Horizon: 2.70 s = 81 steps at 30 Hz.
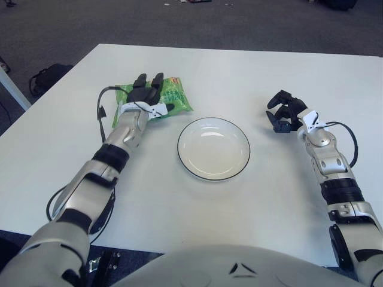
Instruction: Put the snack into the plate.
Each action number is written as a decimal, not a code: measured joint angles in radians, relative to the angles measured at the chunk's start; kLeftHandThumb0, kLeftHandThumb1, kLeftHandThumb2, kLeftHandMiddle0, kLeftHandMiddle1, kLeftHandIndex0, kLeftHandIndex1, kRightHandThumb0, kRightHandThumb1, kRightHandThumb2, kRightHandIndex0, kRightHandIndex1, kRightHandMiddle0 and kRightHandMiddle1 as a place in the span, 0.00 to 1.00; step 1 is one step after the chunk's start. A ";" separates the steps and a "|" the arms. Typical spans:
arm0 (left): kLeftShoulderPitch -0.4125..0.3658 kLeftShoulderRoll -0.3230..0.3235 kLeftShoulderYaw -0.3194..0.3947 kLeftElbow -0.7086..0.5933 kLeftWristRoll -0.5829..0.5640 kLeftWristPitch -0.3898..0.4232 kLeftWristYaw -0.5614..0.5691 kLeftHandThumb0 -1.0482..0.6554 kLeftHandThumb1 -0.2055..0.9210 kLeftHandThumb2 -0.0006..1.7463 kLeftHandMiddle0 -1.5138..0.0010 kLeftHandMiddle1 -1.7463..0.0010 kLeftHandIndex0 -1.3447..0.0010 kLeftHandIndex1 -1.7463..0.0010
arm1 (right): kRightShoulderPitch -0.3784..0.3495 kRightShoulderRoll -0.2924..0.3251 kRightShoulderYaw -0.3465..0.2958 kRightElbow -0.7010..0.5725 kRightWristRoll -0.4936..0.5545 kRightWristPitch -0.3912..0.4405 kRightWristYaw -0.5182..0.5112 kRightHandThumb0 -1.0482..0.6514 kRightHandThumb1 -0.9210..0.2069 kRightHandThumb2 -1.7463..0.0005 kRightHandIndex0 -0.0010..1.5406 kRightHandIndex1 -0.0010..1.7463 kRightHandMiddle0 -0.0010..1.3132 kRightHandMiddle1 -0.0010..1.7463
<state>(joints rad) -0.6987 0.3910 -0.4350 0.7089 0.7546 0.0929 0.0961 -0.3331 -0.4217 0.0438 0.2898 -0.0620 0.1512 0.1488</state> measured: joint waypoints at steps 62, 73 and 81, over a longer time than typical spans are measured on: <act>-0.072 0.046 -0.003 0.253 -0.084 -0.422 0.332 0.62 0.23 0.89 0.42 0.11 0.56 0.00 | 0.003 -0.004 0.020 -0.029 -0.035 0.014 0.006 0.61 0.32 0.40 0.21 1.00 0.24 1.00; -0.056 0.079 0.041 0.131 -0.096 -0.466 0.313 0.62 0.22 0.90 0.43 0.09 0.56 0.00 | 0.002 -0.006 0.020 -0.029 -0.036 0.014 0.006 0.61 0.32 0.40 0.22 1.00 0.24 1.00; -0.010 0.107 0.124 -0.110 -0.126 -0.500 0.301 0.62 0.21 0.93 0.44 0.04 0.55 0.00 | 0.000 -0.012 0.026 -0.029 -0.043 0.012 0.006 0.61 0.32 0.41 0.21 1.00 0.24 1.00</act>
<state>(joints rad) -0.7087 0.4983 -0.3110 0.5988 0.6284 -0.4067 0.3967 -0.3328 -0.4341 0.0700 0.2607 -0.1048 0.1632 0.1551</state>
